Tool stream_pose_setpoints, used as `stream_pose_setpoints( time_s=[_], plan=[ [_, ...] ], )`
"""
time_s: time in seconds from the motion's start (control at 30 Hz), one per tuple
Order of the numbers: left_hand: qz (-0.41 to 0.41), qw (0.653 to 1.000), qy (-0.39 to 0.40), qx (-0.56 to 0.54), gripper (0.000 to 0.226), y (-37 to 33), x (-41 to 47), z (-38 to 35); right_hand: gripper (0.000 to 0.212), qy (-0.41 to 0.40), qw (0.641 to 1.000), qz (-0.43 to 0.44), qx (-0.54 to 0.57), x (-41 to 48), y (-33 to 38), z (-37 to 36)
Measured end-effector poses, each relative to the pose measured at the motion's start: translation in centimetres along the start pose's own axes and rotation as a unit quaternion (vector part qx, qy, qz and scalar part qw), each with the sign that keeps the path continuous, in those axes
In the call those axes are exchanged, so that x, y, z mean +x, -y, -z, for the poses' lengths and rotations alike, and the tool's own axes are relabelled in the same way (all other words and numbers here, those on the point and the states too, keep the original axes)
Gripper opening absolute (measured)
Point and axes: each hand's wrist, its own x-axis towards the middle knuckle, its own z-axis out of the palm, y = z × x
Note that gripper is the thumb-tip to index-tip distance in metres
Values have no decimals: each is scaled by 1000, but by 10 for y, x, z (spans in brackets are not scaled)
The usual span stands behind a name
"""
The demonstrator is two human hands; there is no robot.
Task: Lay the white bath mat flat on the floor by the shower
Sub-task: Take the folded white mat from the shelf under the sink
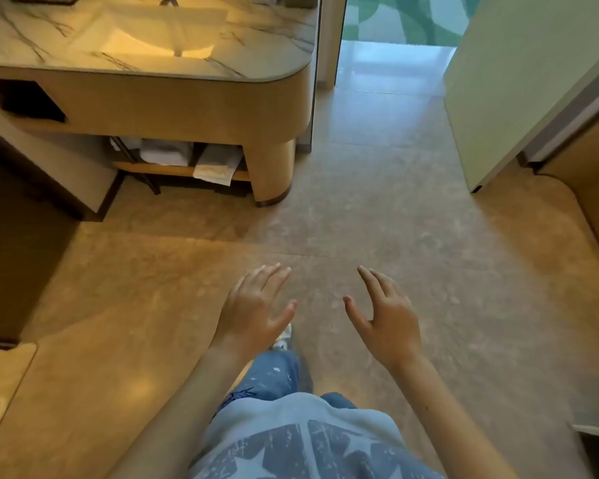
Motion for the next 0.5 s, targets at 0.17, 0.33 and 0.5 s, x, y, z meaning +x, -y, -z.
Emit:
stream_pose_setpoints(
  time_s=[0.17,0.33,0.5],
  plan=[
    [-1,999,-30,-24,51,27,72,0,58,2,1000,-15,-13,74,-12,-12],
    [-16,999,-27,-26,53,65,168,-5,56,-18,999,-8,-30,174,-13,-21],
    [-55,997,-53,-28,53,90,286,19,58,-53,998,1,-37,284,-5,-10]
  ],
)
